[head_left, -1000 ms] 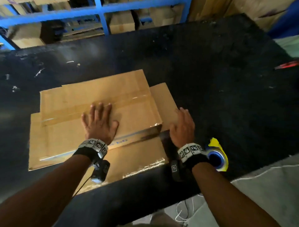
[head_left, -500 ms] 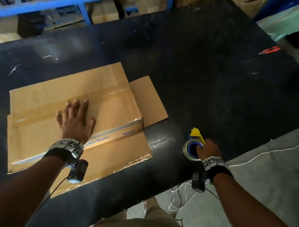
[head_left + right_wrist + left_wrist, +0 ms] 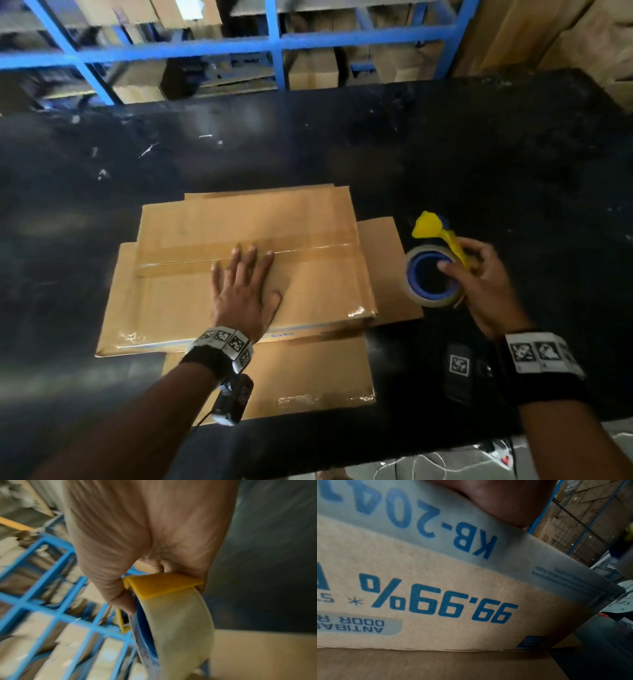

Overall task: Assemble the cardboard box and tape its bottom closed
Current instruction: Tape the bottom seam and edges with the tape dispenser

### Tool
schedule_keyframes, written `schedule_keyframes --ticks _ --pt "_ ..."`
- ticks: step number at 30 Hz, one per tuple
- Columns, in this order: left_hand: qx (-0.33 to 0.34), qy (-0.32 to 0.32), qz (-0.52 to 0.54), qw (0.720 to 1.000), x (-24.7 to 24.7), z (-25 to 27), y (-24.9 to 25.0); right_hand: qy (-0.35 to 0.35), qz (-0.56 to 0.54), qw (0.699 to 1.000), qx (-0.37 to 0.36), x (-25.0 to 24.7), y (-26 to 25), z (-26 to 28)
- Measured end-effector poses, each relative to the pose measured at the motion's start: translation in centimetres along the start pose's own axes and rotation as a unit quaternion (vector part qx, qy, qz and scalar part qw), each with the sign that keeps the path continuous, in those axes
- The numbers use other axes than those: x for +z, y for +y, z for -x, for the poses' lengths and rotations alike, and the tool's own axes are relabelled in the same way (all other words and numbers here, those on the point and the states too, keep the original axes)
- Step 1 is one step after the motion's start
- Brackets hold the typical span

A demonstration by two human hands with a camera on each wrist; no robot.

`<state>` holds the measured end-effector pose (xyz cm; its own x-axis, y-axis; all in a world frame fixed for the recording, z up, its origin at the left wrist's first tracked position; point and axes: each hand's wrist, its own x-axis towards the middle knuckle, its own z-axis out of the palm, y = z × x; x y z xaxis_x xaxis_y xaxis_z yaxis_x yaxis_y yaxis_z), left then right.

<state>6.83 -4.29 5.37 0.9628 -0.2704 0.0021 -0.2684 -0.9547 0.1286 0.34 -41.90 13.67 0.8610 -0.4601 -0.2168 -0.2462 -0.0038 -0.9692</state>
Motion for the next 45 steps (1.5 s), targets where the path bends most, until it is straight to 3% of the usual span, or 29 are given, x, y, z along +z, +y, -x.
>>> schedule_keyframes --ticks 3,7,10,14,17,19,23,27,32,37,39,40,43,45 --pt "0.001 -0.009 0.007 1.0 -0.4 0.0 0.0 -0.081 0.079 0.988 -0.105 7.6 -4.3 -2.0" --pt "-0.004 -0.002 0.037 0.999 -0.6 0.0 -0.1 -0.147 0.166 0.94 -0.258 18.5 -6.0 -3.3" --pt "-0.015 0.012 0.069 0.997 -0.6 -0.2 -0.5 -0.209 0.219 0.904 -0.302 24.0 -4.9 -3.1" --pt "0.019 0.025 0.158 0.987 -0.6 0.0 -2.7 -0.216 0.263 0.894 -0.292 25.6 -2.0 -3.2" --pt "-0.036 0.031 0.224 0.974 -1.2 0.8 -7.2 -0.19 0.27 0.9 -0.284 25.3 -1.2 -3.5" --pt "-0.07 0.042 0.194 0.978 -2.0 1.5 -10.8 -0.194 0.276 0.895 -0.291 25.2 -1.1 -3.6" --pt "-0.042 0.02 0.104 0.993 -2.8 2.1 -15.3 -0.217 0.295 0.879 -0.306 25.7 -0.8 -3.4" --pt "-0.031 0.014 0.027 0.999 -2.1 2.2 -15.6 -0.237 0.296 0.869 -0.319 26.7 -1.5 -3.0" --pt "-0.033 0.026 0.026 0.999 -2.0 2.1 -15.5 -0.267 0.258 0.858 -0.355 31.5 -3.4 -1.7" --pt "-0.038 0.051 0.093 0.994 -2.4 2.0 -15.9 -0.348 0.28 0.801 -0.398 37.1 -3.2 -0.5" --pt "-0.06 0.07 0.199 0.976 -2.5 2.0 -16.6 -0.362 0.29 0.79 -0.4 37.9 -2.6 -0.7" --pt "-0.081 0.078 0.283 0.952 -2.7 2.0 -17.1 -0.361 0.291 0.792 -0.398 38.0 -2.5 -0.9" --pt "-0.162 0.11 0.514 0.835 -3.8 1.5 -18.6 -0.359 0.299 0.797 -0.383 37.5 -2.2 -1.1" --pt "-0.196 0.133 0.574 0.784 -5.1 0.5 -19.4 -0.363 0.304 0.796 -0.377 37.4 -2.2 -1.1"
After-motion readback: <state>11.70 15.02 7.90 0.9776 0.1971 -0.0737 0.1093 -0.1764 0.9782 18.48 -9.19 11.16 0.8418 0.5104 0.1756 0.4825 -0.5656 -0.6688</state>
